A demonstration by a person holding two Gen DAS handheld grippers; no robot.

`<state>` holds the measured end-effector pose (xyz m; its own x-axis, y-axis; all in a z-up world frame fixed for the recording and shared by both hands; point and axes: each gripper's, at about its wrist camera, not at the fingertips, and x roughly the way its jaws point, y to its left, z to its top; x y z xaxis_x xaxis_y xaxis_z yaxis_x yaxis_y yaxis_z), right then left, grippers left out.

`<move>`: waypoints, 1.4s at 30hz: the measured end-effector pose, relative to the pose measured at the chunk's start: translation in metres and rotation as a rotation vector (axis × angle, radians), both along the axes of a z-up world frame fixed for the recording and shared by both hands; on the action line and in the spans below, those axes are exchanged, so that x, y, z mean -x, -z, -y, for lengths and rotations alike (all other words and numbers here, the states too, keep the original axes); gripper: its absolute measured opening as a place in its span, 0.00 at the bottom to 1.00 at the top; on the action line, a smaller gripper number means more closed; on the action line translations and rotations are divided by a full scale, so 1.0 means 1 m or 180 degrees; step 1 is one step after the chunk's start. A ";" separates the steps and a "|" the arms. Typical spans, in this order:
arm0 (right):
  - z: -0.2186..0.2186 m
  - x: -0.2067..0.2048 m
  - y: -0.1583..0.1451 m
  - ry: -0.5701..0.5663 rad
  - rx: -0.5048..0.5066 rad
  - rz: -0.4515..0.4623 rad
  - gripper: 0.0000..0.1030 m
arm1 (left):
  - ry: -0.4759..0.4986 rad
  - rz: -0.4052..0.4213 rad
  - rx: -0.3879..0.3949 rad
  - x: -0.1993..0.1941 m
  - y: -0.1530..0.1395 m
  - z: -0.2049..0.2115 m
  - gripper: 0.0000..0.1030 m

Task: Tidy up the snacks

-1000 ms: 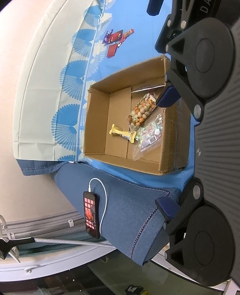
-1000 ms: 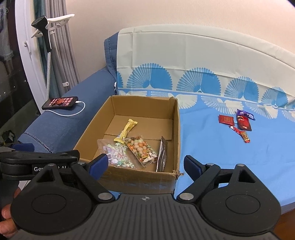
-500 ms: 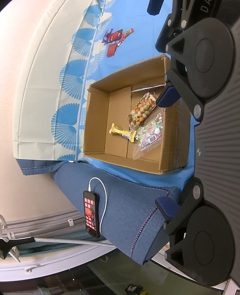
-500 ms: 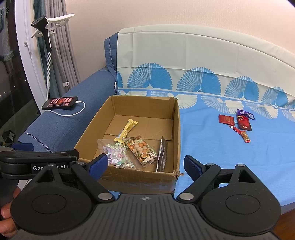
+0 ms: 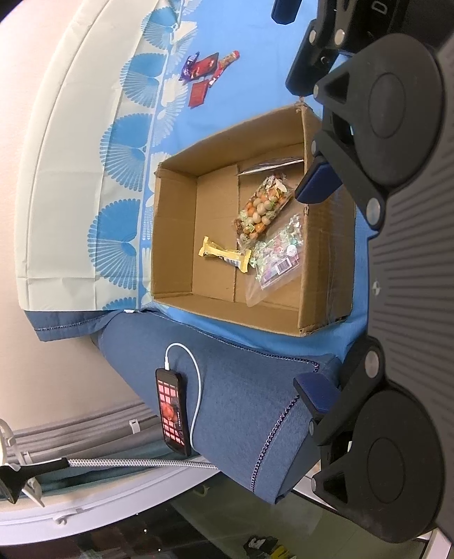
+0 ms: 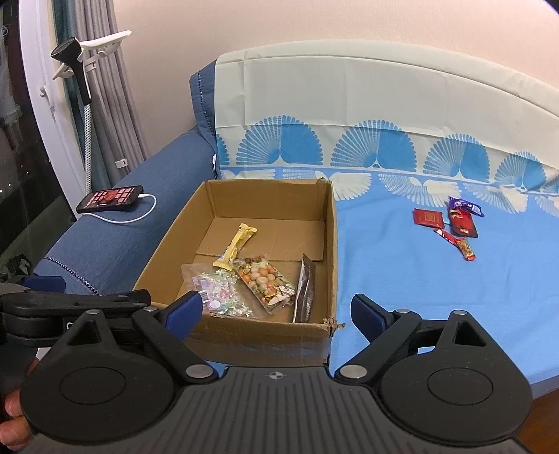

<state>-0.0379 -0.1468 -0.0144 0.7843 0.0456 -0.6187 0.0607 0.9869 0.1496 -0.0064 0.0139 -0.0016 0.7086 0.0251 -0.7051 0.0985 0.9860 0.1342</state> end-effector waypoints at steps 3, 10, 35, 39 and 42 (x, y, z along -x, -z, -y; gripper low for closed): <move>0.005 -0.001 0.002 0.0022 -0.0036 -0.0016 0.91 | 0.0016 -0.0007 -0.0032 -0.001 0.001 0.004 1.00; 0.021 0.000 0.010 0.0109 -0.0155 -0.0059 0.91 | 0.0100 -0.0060 -0.0136 -0.007 0.003 0.022 1.00; 0.243 -0.011 0.063 0.1382 -0.0285 -0.0167 0.92 | 0.0939 -0.0477 -0.0137 -0.130 0.006 0.222 1.00; 0.289 -0.035 0.080 0.1506 -0.0260 -0.0208 0.92 | 0.1384 -0.0511 -0.0281 -0.173 0.029 0.285 1.00; 0.319 -0.056 0.096 0.1591 -0.0291 -0.0267 0.92 | 0.1816 -0.0535 -0.0458 -0.212 0.063 0.338 1.00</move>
